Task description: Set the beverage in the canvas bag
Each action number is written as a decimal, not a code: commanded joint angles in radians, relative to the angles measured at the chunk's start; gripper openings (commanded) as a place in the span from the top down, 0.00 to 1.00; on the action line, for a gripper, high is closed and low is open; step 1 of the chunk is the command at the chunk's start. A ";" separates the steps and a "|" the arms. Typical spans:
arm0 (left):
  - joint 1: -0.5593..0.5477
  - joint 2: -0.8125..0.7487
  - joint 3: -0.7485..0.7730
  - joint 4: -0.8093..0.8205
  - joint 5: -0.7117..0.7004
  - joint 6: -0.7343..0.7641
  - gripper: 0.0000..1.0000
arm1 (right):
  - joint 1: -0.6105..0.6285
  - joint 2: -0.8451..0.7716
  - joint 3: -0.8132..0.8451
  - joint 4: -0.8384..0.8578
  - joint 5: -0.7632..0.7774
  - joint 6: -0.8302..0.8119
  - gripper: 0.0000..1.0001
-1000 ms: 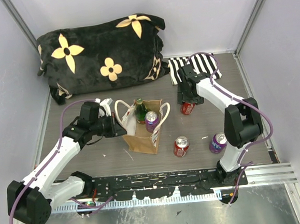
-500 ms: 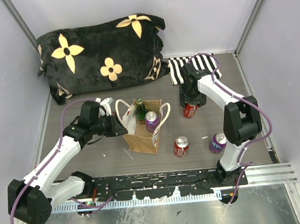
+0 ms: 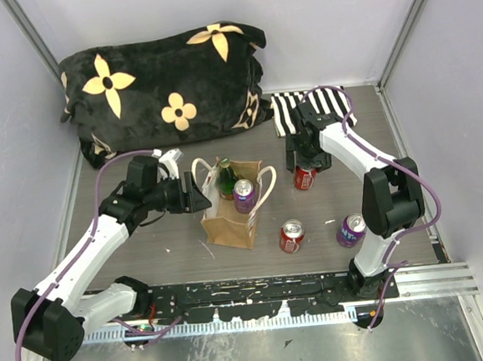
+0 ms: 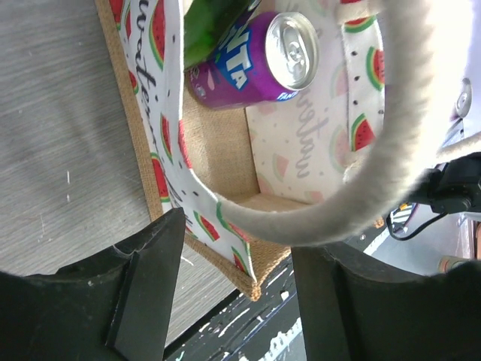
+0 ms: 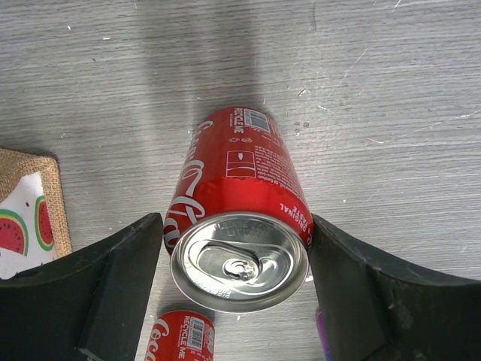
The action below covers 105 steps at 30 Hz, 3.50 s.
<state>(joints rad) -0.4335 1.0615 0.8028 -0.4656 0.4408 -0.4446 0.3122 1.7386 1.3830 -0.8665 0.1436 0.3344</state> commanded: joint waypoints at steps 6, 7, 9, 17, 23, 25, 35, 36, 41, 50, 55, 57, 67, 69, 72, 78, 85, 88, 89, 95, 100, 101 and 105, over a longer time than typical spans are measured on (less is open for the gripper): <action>0.006 -0.014 0.074 -0.009 0.007 0.029 0.35 | 0.006 -0.011 0.038 -0.018 0.013 0.001 0.62; 0.007 -0.017 0.073 -0.012 0.000 0.032 0.35 | 0.007 -0.012 0.044 -0.019 0.017 0.001 0.75; 0.008 -0.023 0.076 -0.019 -0.010 0.036 0.35 | 0.007 -0.019 0.065 -0.026 0.019 0.003 0.92; 0.058 -0.023 0.117 -0.058 -0.052 0.054 0.37 | 0.019 0.009 0.404 -0.152 0.015 -0.004 0.99; 0.114 -0.025 0.121 -0.074 -0.044 0.039 0.37 | 0.074 0.079 0.726 -0.268 0.007 -0.009 0.99; 0.120 -0.032 0.118 -0.074 -0.046 0.033 0.36 | 0.109 0.100 0.828 -0.296 0.009 -0.010 0.99; 0.139 -0.066 0.090 -0.078 -0.048 0.025 0.36 | 0.372 0.079 0.996 -0.337 0.061 0.042 0.99; 0.139 -0.067 0.088 -0.078 -0.048 0.024 0.36 | 0.407 0.071 0.986 -0.342 0.081 0.051 0.99; 0.139 -0.062 0.081 -0.072 -0.043 0.023 0.36 | 0.550 0.024 0.860 -0.328 0.137 0.111 0.99; 0.138 -0.046 0.086 -0.065 -0.036 0.023 0.37 | 0.634 -0.005 0.639 -0.210 0.133 0.155 0.99; 0.139 -0.051 0.083 -0.064 -0.040 0.025 0.36 | 0.643 0.002 0.559 -0.137 0.105 0.144 0.99; 0.139 -0.052 0.079 -0.067 -0.040 0.027 0.36 | 0.646 0.017 0.557 -0.129 0.103 0.139 0.99; 0.140 -0.059 0.067 -0.067 -0.042 0.032 0.36 | 0.651 0.071 0.518 -0.080 0.086 0.107 0.99; 0.141 -0.058 0.066 -0.067 -0.042 0.031 0.37 | 0.653 0.086 0.517 -0.080 0.083 0.096 0.99; 0.141 -0.058 0.065 -0.067 -0.042 0.033 0.36 | 0.653 0.105 0.510 -0.080 0.083 0.085 0.99; 0.142 -0.060 0.059 -0.064 -0.040 0.032 0.36 | 0.652 0.145 0.493 -0.063 0.082 0.064 0.99; 0.143 -0.056 0.062 -0.068 -0.038 0.032 0.36 | 0.652 0.198 0.493 -0.063 0.082 0.044 0.99; 0.144 -0.056 0.064 -0.067 -0.037 0.030 0.36 | 0.651 0.211 0.468 -0.055 0.083 0.036 0.99; 0.144 -0.056 0.063 -0.068 -0.037 0.029 0.36 | 0.650 0.214 0.460 -0.049 0.083 0.034 0.99; 0.148 -0.061 0.055 -0.064 -0.031 0.021 0.36 | 0.632 0.225 0.409 -0.010 0.044 0.022 0.99; 0.153 -0.063 0.052 -0.064 -0.027 0.017 0.36 | 0.624 0.237 0.391 0.011 0.039 0.010 0.99; 0.154 -0.063 0.052 -0.064 -0.027 0.018 0.37 | 0.623 0.238 0.384 0.015 0.040 0.009 0.99; 0.156 -0.066 0.050 -0.065 -0.025 0.016 0.36 | 0.623 0.242 0.372 0.024 0.034 0.006 0.99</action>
<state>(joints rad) -0.2844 1.0149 0.8677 -0.5377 0.4026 -0.4236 0.9451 1.9907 1.7573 -0.9169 0.1829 0.3630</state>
